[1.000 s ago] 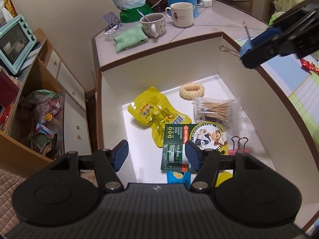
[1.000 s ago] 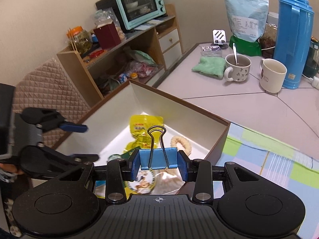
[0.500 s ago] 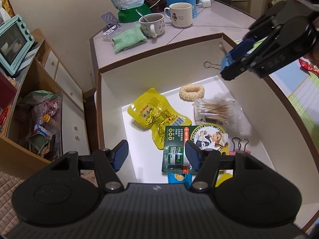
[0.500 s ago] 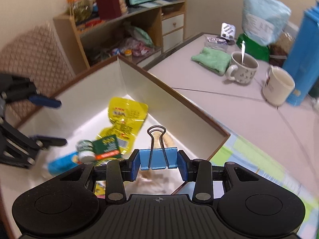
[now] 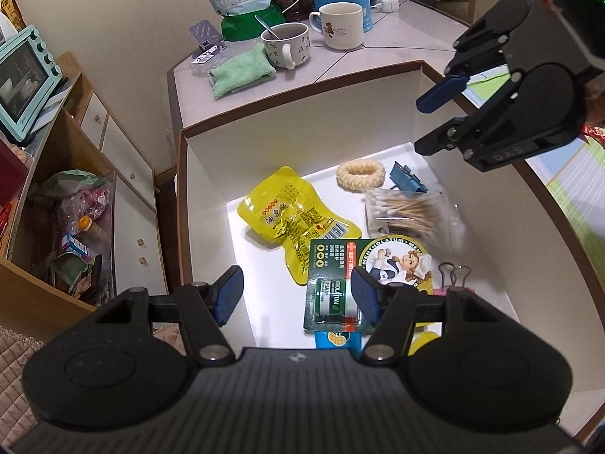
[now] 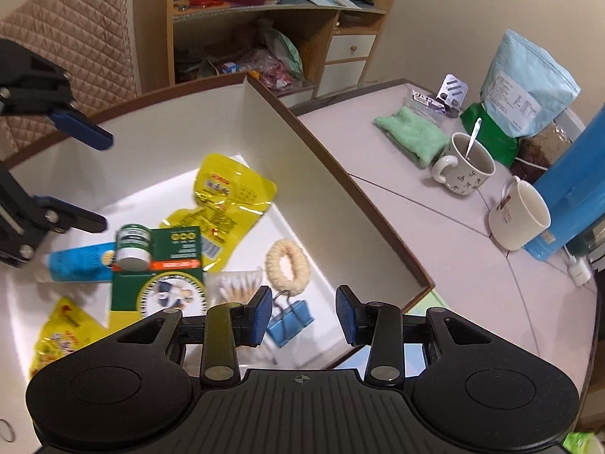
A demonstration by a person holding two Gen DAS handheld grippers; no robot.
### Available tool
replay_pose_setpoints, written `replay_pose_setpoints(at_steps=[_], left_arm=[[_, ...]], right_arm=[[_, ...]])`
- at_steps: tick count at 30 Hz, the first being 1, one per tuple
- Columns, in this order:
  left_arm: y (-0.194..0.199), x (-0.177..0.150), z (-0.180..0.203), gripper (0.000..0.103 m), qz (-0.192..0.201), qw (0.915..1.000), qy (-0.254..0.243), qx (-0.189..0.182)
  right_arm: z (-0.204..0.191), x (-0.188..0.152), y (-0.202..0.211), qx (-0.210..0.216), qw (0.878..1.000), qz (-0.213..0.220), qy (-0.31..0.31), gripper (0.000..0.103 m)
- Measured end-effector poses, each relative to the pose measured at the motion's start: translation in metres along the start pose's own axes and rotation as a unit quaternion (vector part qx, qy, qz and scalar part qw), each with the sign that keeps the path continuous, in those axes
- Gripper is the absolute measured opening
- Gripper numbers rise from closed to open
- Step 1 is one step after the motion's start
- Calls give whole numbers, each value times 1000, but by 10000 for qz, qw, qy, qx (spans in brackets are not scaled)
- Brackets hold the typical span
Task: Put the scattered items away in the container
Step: 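Withdraw both tools from the box toward the red snack packets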
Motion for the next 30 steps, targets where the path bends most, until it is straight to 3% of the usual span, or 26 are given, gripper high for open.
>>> replay_pose_setpoints(at_steps=[3, 4, 5, 6, 7, 14, 20, 30], left_arm=[[3, 1, 2, 59, 12, 10000, 10, -13], [4, 2, 3, 59, 18, 10000, 16, -11], [5, 2, 4, 60, 25, 10000, 24, -4], [7, 3, 5, 61, 31, 10000, 32, 2], [9, 3, 6, 62, 38, 10000, 40, 11], [26, -1, 13, 66, 65, 9999, 130, 82], [47, -8, 21, 76, 71, 9996, 203, 185], [84, -17, 41, 84, 139, 9986, 360, 365]], right_arm=[[-5, -3, 11, 106, 9997, -15, -218, 40], [-7, -4, 15, 139, 9995, 23, -291, 45], [-10, -5, 21, 173, 9992, 100, -360, 60], [-12, -6, 27, 208, 9987, 176, -428, 81], [-15, -7, 33, 242, 9982, 253, -496, 92], [-35, -21, 66, 436, 9944, 385, -881, 92], [-47, -35, 87, 395, 9924, 414, -1088, 92], [-75, -63, 114, 388, 9919, 440, -1127, 92]])
Point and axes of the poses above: each gripper's, at about its wrist camera, not at the fingertips, and y roughly against the way its jaws point, z to its right, x to its top, the point moved 7 cm from there along -y, roughly the way its jaws point, and after that the axes turned 14 degrees about -y, right-handed, at the moved point
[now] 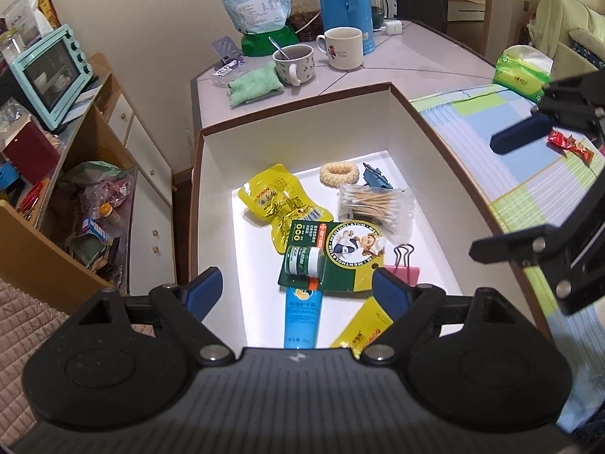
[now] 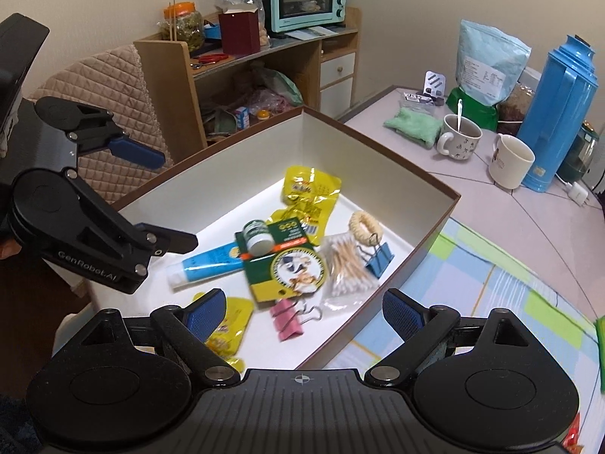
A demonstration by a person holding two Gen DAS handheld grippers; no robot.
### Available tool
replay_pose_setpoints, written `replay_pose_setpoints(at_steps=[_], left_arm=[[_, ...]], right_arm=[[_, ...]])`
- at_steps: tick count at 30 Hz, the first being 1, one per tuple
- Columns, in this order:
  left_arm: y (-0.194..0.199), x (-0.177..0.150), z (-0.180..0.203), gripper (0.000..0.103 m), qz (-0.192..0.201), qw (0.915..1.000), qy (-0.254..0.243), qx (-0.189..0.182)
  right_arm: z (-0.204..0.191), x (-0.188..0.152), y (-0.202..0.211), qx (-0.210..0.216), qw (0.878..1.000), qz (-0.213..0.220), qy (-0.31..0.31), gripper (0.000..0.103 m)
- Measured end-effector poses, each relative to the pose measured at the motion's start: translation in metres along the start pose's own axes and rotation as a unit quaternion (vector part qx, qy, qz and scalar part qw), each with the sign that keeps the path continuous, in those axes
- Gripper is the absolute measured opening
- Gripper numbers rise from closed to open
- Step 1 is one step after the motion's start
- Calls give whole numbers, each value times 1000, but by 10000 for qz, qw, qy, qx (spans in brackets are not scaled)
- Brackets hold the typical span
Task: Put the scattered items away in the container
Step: 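Withdraw both tools from the box toward the red snack packets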
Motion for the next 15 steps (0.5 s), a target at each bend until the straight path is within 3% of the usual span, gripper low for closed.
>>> replay_pose_setpoints(at_steps=[15], left_arm=[[44, -17, 23, 88, -12, 9993, 195, 314]], right_arm=[[-14, -32, 38, 158, 9996, 172, -156, 92]])
Point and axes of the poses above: each gripper's, at about its wrist camera, not at the fingertips, and y roughly against the way its jaws point, z to its right, x to its top, the point moved 7 cm from there along -y, roughly the way its jaws point, and after that the axes turned 14 degrees about -y, right-handed, at the moved point
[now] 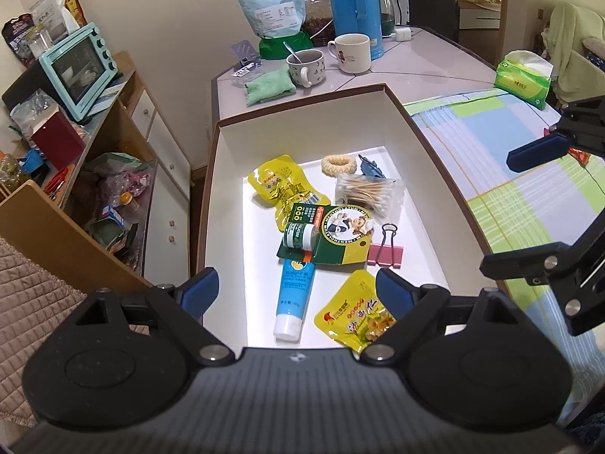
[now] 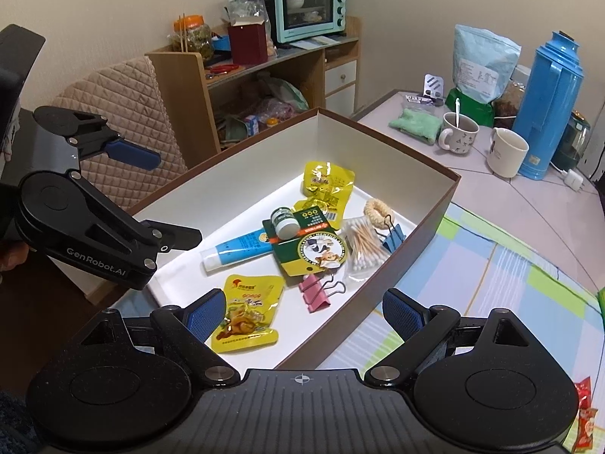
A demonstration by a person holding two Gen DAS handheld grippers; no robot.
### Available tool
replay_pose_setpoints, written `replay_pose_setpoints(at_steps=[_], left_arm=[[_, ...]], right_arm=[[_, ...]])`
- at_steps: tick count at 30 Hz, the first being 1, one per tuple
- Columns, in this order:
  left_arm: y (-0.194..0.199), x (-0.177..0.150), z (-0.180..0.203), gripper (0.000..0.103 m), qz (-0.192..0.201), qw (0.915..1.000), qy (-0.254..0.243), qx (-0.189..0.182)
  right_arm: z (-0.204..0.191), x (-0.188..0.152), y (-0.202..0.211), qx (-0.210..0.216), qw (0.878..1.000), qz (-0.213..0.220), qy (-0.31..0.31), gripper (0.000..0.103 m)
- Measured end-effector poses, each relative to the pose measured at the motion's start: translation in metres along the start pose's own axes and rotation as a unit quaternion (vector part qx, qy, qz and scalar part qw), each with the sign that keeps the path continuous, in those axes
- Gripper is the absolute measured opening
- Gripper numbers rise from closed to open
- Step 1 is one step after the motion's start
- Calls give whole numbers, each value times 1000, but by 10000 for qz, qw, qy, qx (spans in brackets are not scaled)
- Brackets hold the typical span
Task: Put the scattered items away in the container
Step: 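Withdraw both tools from the box toward the red snack packets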
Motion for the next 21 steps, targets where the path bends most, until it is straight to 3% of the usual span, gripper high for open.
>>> replay_pose_setpoints(at_steps=[21], left_arm=[[42, -10, 34, 91, -213, 9982, 228, 517]], right_arm=[[12, -21, 47, 348, 9992, 146, 128, 92]])
Point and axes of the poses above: each gripper's, at about its wrist camera, not at the fingertips, and y roughly against the way its jaws point, z to its right, x to its top, the point moved 7 cm from there along -y, roughly the way its jaws point, and after that the axes turned 14 degrees about -y, right-handed, at the moved point
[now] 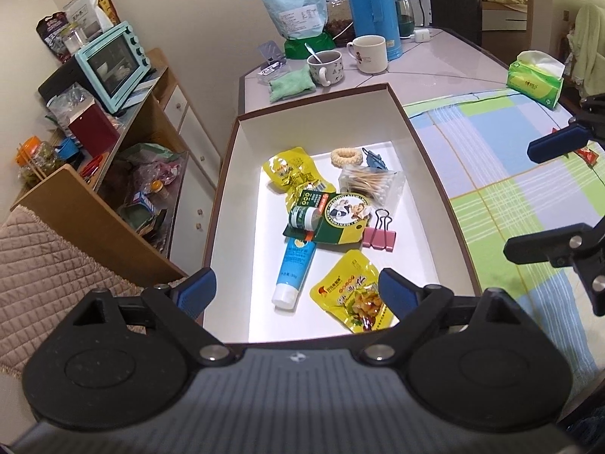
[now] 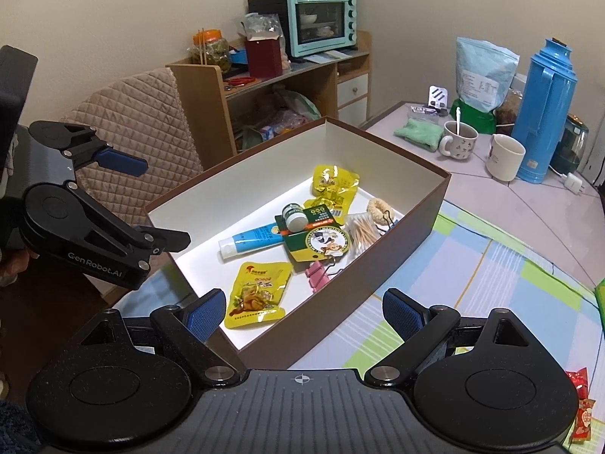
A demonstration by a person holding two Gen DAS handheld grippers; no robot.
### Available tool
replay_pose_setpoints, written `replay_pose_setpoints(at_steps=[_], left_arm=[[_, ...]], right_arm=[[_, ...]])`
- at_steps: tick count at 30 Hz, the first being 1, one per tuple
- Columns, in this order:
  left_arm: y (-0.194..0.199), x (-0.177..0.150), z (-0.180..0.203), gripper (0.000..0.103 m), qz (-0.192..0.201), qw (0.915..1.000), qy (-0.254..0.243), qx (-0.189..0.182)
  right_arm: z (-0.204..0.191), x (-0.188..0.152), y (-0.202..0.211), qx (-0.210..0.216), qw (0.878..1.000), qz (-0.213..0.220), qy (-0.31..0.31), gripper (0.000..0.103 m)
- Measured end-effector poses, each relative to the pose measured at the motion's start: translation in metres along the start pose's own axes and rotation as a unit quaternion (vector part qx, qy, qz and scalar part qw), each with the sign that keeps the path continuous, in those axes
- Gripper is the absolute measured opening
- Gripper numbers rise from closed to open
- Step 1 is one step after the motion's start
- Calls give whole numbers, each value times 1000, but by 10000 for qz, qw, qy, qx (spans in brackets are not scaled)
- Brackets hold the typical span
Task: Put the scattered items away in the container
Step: 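Withdraw both tools from the box toward the red snack packets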
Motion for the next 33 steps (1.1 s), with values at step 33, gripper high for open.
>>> replay_pose_setpoints(at_steps=[33], left_arm=[[27, 25, 98, 91, -324, 9991, 227, 158]], right_arm=[[93, -44, 59, 375, 9991, -135, -134, 92]])
Point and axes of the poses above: each gripper's, at about its wrist camera, not at the fingertips, and y roughly against the way its jaws point, z to its right, x to its top, the point moved 7 cm from there along -y, roughly the way its jaws point, and after that the axes turned 14 degrees about -y, right-handed, at the moved point
